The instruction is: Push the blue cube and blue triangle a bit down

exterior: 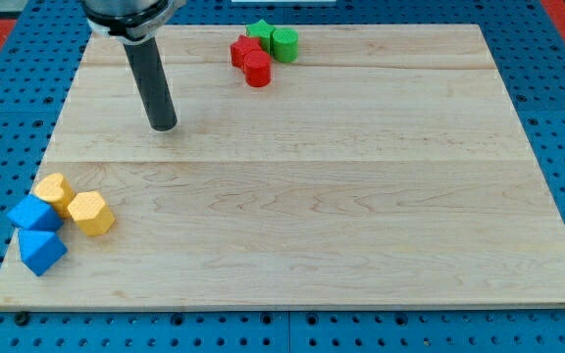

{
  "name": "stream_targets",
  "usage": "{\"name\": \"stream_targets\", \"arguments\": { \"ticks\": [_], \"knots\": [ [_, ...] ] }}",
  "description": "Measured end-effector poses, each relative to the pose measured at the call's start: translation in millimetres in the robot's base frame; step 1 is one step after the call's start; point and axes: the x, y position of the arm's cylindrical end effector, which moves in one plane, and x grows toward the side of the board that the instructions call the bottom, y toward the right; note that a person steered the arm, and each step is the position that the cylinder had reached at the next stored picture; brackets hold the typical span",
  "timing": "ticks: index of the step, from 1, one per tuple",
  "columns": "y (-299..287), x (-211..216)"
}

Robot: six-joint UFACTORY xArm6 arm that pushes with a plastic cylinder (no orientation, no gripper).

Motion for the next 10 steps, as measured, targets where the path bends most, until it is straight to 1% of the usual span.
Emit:
{"name": "stream_targets", "arguments": {
  "ticks": [3, 4, 5, 6, 7, 8, 9, 10],
  "knots": [
    [0, -3],
    [0, -8],
    [0, -23],
    [3, -6],
    [8, -9],
    [12, -22],
    [-45, -16],
    [-119, 36]
  ]
}}
